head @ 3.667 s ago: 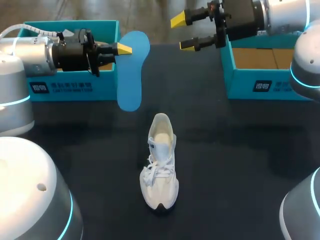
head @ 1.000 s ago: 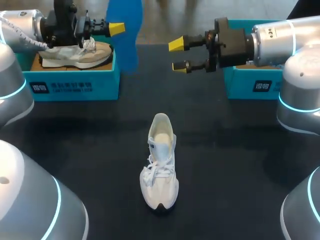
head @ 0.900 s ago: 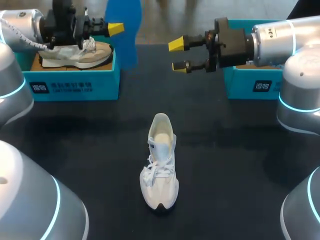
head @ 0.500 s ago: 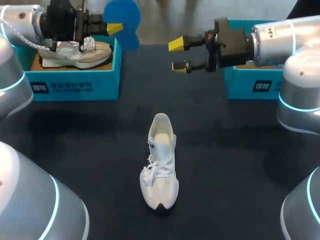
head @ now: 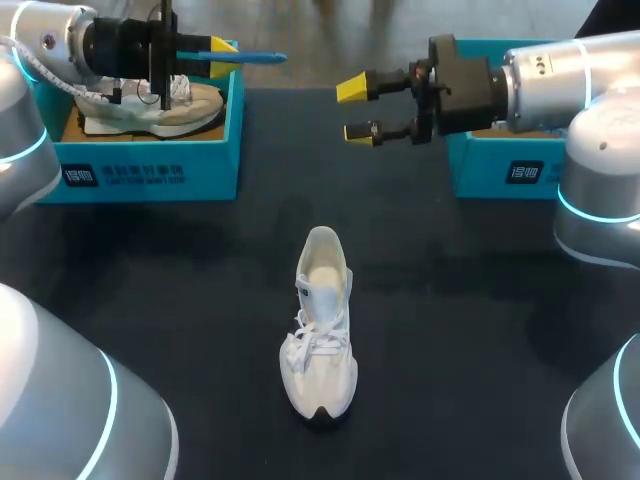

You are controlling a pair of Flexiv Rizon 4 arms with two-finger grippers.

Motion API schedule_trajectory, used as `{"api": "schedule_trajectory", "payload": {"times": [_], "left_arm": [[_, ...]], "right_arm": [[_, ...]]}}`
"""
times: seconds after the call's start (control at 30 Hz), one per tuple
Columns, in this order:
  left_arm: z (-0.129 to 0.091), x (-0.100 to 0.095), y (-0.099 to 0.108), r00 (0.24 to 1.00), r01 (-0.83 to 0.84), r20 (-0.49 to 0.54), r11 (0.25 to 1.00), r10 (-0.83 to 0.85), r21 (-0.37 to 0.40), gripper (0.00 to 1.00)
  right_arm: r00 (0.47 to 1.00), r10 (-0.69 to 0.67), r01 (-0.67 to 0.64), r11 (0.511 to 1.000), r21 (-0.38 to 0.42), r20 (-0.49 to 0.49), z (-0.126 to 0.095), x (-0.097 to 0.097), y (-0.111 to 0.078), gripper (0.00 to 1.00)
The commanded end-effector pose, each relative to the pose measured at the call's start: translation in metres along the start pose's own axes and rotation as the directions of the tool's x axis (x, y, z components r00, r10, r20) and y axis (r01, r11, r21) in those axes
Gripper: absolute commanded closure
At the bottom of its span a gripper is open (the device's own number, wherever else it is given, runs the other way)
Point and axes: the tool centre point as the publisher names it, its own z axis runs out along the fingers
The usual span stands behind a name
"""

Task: Take the shoe out of the shoebox, open the shoe tongue, remove and reinsert the insole, then place the shoe into the shoebox

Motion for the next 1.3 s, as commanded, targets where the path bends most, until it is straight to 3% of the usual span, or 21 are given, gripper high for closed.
{"api": "schedule_trajectory", "payload": {"times": [0.03, 0.9, 1.17, 1.3], "left_arm": [[-0.004, -0.005, 0.011, 0.998, -0.036, -0.04, 0.997, 0.039, 0.063, 1.0], [-0.004, -0.005, 0.011, 0.998, -0.036, -0.04, 0.997, 0.039, 0.063, 1.0], [0.019, -0.003, 0.009, 0.926, -0.324, -0.187, 0.944, 0.329, 0.054, 1.0], [0.023, 0.004, 0.007, 0.891, -0.41, -0.176, 0.909, 0.418, 0.082, 1.0]], "right_arm": [[1.0, 0.0, 0.0, 1.0, -0.002, 0.001, 0.002, 0.0, 0.0, 0.0], [1.0, 0.0, 0.0, 1.0, -0.002, 0.001, 0.002, 0.0, 0.0, 0.0], [1.0, 0.0, 0.0, 1.0, -0.002, 0.001, 0.002, 0.0, 0.0, 0.0], [1.0, 0.0, 0.0, 1.0, -0.002, 0.001, 0.002, 0.0, 0.0, 0.0]]}}
